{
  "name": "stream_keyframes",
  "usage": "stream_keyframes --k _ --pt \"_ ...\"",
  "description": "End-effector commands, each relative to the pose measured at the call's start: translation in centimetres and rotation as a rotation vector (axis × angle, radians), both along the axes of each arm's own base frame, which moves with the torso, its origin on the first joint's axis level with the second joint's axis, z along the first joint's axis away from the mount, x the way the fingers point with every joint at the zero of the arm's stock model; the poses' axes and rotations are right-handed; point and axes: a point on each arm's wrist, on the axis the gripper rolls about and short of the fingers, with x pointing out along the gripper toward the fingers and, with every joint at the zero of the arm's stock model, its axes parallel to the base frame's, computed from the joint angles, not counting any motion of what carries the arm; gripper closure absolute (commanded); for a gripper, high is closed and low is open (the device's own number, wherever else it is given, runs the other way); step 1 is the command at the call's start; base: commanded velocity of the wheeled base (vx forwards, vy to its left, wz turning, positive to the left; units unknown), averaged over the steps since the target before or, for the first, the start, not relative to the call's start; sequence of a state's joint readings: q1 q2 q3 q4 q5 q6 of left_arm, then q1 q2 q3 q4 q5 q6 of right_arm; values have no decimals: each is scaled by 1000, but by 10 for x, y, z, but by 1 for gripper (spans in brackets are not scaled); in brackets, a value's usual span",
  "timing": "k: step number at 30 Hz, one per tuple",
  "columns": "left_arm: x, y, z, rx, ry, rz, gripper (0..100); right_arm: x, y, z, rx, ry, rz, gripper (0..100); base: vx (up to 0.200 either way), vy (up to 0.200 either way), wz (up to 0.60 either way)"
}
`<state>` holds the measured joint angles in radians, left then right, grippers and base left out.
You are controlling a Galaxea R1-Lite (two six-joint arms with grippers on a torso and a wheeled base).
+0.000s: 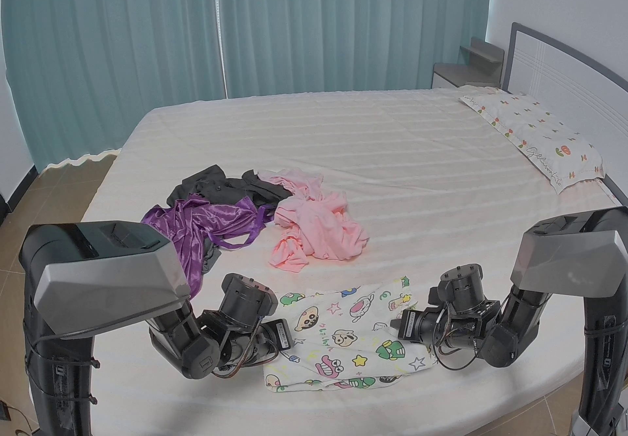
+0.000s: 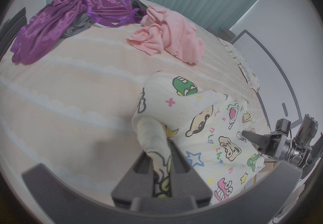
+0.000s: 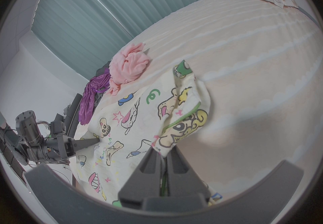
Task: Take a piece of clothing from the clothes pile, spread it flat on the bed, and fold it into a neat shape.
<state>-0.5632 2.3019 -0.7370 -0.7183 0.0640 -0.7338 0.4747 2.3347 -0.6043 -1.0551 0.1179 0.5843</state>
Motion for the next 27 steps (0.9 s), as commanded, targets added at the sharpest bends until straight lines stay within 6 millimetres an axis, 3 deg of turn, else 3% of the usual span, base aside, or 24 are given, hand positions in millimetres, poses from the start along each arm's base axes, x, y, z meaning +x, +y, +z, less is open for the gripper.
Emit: stream_keyframes --k 1,3,13,14,15,16,27 --pt "-2 2 -1 5 6 0 100 0 0 0 0 0 1 100 0 200 0" --pt "-2 2 0 3 5 4 100 0 0 0 0 0 1 100 0 200 0" --pt "-4 3 -3 -5 25 20 100 -1 1 -1 0 1 2 100 0 0 0" --pt "-5 3 -3 -9 27 24 0 -1 0 -1 -2 2 1 100 0 0 0" --pt "-4 3 -4 -12 29 28 0 -1 0 -1 -4 4 2 100 0 0 0" --pt "-4 3 -4 -12 30 31 0 -1 0 -1 -3 5 1 0 0 0 0" --pt "-10 13 3 -10 36 47 0 -14 -8 1 -27 30 -3 0 0 0 0"
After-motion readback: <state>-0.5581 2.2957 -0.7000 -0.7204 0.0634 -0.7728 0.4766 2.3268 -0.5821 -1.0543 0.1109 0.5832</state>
